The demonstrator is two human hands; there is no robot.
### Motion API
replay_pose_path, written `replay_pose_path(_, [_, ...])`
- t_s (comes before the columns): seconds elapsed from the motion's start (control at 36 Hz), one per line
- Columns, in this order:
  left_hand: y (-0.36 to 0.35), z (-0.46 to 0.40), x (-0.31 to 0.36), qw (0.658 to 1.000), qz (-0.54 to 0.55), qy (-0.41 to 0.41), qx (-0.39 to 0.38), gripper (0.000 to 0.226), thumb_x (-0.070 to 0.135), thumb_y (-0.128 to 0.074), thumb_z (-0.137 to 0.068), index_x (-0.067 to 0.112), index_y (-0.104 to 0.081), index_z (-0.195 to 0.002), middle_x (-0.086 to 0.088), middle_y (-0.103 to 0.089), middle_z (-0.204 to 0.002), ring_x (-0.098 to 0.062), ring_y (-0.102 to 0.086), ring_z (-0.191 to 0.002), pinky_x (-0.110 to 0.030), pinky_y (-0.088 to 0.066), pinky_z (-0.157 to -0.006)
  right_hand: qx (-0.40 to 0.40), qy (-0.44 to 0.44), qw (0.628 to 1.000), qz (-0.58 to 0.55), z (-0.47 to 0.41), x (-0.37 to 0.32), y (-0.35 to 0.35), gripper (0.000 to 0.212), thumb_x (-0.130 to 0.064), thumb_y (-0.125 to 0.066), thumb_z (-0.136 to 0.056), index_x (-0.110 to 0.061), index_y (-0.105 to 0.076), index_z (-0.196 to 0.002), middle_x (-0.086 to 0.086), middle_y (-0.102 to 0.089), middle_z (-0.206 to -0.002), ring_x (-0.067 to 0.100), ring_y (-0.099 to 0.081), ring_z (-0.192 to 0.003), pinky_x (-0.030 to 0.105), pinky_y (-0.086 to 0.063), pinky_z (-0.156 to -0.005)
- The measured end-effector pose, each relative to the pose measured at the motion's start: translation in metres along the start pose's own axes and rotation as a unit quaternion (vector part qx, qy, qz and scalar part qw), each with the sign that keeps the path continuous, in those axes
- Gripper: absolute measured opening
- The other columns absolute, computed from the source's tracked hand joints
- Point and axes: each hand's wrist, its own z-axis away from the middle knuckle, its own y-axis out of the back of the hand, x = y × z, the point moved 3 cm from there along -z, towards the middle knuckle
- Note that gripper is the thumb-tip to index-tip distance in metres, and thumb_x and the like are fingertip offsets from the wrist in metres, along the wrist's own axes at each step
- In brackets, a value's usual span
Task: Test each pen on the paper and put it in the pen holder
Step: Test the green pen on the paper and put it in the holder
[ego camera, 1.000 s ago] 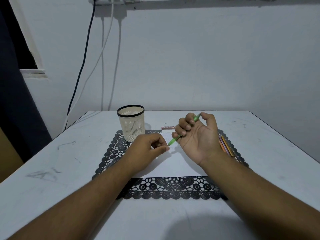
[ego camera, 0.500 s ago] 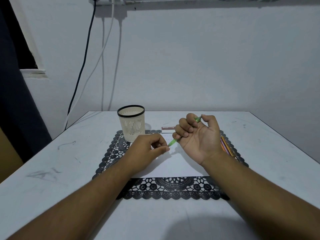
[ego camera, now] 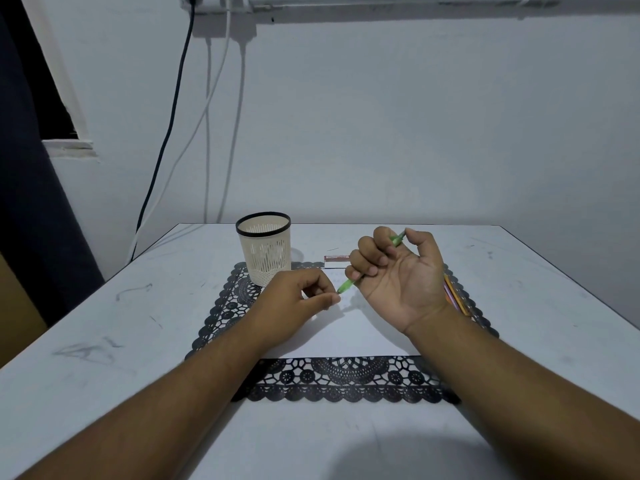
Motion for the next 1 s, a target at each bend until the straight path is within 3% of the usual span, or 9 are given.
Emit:
replay_pose_path(0.08, [0.0001, -0.0001, 0.0002, 1.0, -0.002, 0.003, -0.002, 0.01, 0.022, -0.079, -0.089, 0.02, -0.072, -0.081, -0.002, -0.07, -0.077, -0.007, -0.058, -0.068, -0.019, -0.044, -0.063, -0.005, -0.001, 1.0, 0.01, 0.0001, -0.0004, 0.0, 0.029, -0.039, -0.041, -0.085, -0.019, -0.031, -0.067, 0.0, -0.023, -0.066, 0.018, -0.017, -0.065, 0.038, -0.018, -0.067])
replay_pose_path(1.0, [0.0006, -0.0004, 0.0024, 1.0, 0.016, -0.012, -0.017, 0.006, 0.014, -0.075, -0.092, 0.02, -0.075, -0.091, 0.008, -0.073, -0.082, 0.001, -0.06, -0.073, -0.013, -0.041, -0.066, 0.019, -0.006, 0.998, -0.052, -0.0008, -0.0079, 0.0052, 0.031, -0.044, -0.045, -0.084, -0.019, -0.032, -0.069, 0.0, -0.022, -0.069, 0.018, -0.021, -0.063, 0.034, -0.03, -0.063])
